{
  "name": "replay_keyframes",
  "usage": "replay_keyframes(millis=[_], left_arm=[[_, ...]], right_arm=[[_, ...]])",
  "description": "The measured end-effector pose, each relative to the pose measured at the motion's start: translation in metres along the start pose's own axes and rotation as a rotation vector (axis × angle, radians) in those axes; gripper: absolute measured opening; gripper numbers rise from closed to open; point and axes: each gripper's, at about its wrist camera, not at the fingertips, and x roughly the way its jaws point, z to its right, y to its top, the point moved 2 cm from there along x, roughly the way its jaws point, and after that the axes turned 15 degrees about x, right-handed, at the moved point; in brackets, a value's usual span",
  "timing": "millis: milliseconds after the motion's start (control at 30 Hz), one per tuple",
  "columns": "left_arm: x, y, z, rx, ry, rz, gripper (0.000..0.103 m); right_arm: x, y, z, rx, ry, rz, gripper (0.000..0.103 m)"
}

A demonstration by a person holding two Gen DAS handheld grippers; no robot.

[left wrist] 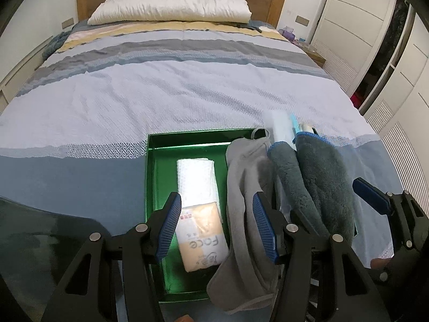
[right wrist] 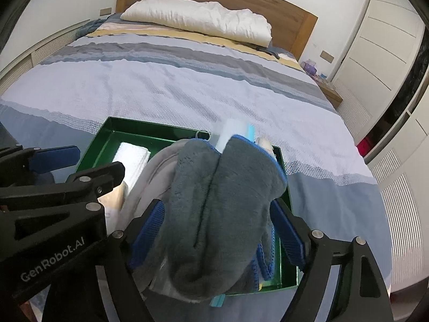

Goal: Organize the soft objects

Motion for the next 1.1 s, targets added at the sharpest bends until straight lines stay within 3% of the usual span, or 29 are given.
replay_keyframes(millis=[667, 1100], left_arm=[[-0.022, 0.002, 0.001, 0.012, 0.009, 0.015, 0.049], [-0.043, -0.023, 0.01, 0.031, 0.041, 0.004, 0.055]], right_arm=[[-0.02, -0.005, 0.003, 0.009, -0.003, -0.008, 0.083], [-0.046, -0.011, 0.006, 0.014, -0.043, -0.003, 0.083]])
